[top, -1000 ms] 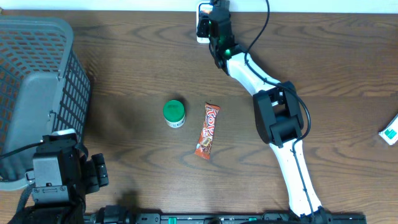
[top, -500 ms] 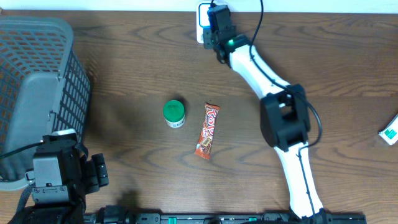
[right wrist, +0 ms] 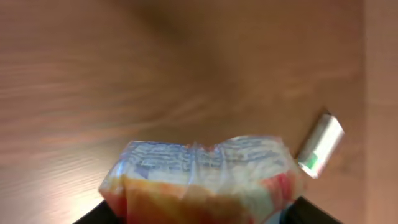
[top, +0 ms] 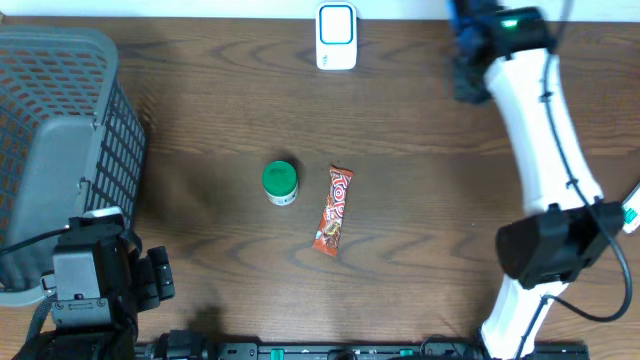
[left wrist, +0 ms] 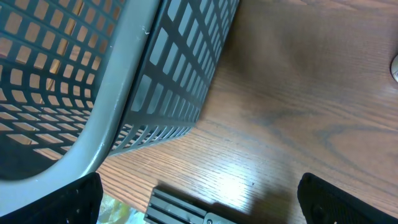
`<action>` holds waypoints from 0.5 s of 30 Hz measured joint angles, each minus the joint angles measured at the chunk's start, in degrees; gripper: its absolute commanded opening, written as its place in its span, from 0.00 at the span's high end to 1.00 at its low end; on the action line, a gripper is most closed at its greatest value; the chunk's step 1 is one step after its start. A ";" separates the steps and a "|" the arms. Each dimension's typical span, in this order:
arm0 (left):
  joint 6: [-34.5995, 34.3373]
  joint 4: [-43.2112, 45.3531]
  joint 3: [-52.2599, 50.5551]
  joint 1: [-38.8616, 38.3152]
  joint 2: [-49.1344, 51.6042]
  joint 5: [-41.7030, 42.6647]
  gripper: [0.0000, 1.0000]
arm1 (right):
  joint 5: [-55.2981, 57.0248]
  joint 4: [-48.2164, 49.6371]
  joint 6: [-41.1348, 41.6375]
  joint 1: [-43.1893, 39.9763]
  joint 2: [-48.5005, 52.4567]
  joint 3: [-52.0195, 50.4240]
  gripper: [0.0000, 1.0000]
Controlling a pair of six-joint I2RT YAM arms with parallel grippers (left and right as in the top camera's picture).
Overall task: Scan the item barcode
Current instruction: 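Carry the Enjoy box to the right table edge and release it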
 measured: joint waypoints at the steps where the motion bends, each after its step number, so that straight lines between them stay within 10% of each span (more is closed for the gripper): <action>1: 0.00 0.00 0.00 0.00 0.00 0.00 0.02 | 0.15 1.40 0.17 -2.95 0.50 -1.70 0.48; 12: 0.00 0.00 0.00 0.00 0.00 0.00 0.02 | 0.79 19.74 6.91 -27.91 2.51 -25.22 0.45; 15: 0.00 0.00 0.00 0.00 0.00 0.00 0.02 | -0.70 21.77 8.24 -32.87 2.75 -29.22 0.12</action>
